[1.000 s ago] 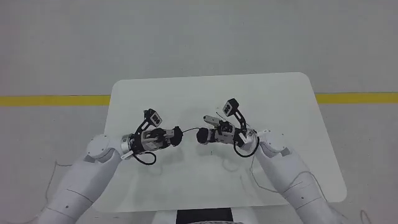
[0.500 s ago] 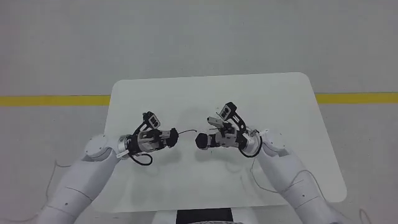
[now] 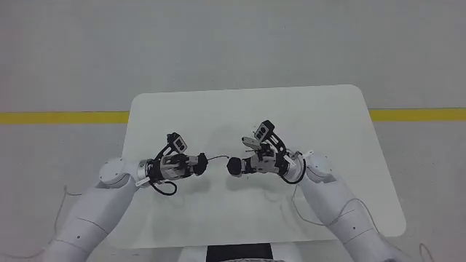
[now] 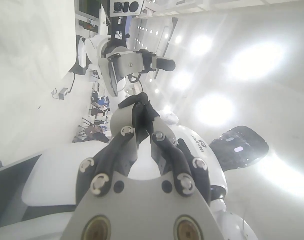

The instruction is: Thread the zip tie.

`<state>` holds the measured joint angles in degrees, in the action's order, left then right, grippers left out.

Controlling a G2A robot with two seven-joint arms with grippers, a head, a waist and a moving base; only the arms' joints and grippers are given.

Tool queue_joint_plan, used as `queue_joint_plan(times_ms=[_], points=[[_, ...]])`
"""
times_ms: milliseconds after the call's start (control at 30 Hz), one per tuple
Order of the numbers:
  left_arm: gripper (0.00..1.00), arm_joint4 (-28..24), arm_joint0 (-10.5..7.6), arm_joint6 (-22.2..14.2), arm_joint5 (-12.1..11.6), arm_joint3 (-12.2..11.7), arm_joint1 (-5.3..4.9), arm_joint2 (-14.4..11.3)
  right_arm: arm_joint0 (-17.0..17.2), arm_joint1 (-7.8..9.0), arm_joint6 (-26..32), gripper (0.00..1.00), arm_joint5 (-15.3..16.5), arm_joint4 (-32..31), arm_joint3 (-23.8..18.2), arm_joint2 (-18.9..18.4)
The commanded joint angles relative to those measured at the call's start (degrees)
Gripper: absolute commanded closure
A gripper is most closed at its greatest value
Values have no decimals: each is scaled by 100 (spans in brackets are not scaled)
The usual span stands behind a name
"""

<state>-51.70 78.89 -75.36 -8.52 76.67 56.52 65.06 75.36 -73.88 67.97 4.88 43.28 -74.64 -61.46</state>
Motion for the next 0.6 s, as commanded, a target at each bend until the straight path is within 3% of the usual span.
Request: queue_joint_plan(times_ms=[0,33,67,333,567], points=[[100,0,0,0,0,0,0,0,5,0,-14,0,24,-4,1,19],[100,0,0,0,0,0,0,0,3,-1,6,13,43,6,8,35],[100,0,0,0,0,0,0,0,4,-3,38,50,57,18,23,54],[100,0,0,0,0,0,0,0,-59,-28,27,79,135,86,264,184],[100,0,0,0,0,0,0,0,-141,-56,-15,91,162,168,443,283]])
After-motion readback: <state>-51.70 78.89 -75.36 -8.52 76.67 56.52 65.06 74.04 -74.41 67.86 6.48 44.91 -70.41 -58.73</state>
